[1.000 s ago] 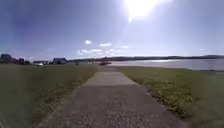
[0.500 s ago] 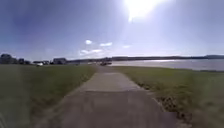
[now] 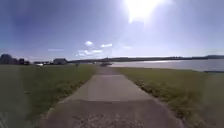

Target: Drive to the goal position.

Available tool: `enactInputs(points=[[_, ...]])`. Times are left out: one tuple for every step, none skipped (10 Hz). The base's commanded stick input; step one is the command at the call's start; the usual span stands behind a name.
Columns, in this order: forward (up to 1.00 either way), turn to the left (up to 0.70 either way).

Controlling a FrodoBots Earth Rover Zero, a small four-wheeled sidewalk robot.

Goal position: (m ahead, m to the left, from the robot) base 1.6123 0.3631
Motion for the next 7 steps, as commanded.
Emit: enactInputs(points=[[0.85,0.00],[0.85,0.00],[0.85,0.00],[0.85,0.00],[0.85,0.00],[0.85,0.00],[0.85,0.00]])
